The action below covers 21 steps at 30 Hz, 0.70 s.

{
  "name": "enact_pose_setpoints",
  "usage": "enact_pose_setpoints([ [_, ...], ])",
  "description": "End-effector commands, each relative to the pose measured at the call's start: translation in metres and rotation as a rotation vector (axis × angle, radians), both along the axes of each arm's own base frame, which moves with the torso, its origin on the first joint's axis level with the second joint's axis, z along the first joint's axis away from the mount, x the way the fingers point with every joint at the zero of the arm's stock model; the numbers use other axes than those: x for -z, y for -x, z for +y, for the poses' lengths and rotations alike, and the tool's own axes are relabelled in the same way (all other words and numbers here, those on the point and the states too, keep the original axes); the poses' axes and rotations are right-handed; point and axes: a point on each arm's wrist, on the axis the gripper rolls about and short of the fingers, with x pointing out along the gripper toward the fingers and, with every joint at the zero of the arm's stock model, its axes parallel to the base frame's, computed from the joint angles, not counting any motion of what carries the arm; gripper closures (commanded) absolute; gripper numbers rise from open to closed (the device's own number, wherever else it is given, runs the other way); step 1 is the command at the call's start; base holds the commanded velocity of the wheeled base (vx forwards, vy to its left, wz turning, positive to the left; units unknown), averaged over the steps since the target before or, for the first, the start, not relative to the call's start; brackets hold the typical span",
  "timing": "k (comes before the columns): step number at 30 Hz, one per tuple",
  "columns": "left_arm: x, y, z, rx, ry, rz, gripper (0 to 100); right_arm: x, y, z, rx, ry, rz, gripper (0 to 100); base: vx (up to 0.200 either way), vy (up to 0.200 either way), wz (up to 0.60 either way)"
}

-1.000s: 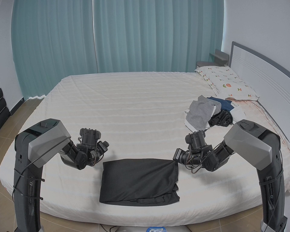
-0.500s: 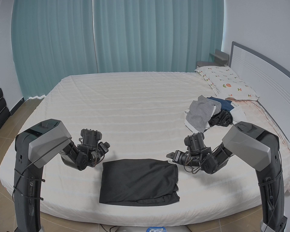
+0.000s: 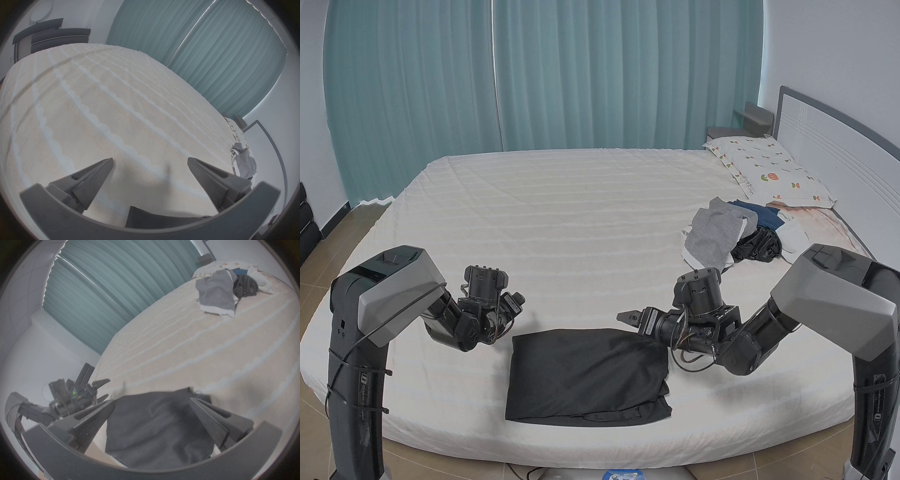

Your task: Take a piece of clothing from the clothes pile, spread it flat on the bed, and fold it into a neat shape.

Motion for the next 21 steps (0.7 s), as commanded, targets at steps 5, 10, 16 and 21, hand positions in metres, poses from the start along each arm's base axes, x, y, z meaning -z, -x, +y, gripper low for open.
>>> enact_pose_setpoints([
  [5,0.001,0.000,0.000,-0.002,-0.001,0.000,0,0.029,0.021,0.022,-0.091,0.002,0.041,0,0.000,0.000,0.00],
  [10,0.002,0.000,0.000,-0.002,-0.001,0.002,0,0.043,0.026,0.025,-0.104,0.031,0.081,0,0.000,0.000,0.00],
  [16,0.002,0.000,0.001,-0.003,-0.002,0.003,0,0.053,0.029,0.022,-0.104,0.100,0.158,0,0.000,0.000,0.00],
  [21,0.002,0.000,0.000,-0.002,-0.001,0.002,0,0.046,0.027,0.020,-0.097,0.097,0.146,0,0.000,0.000,0.00],
])
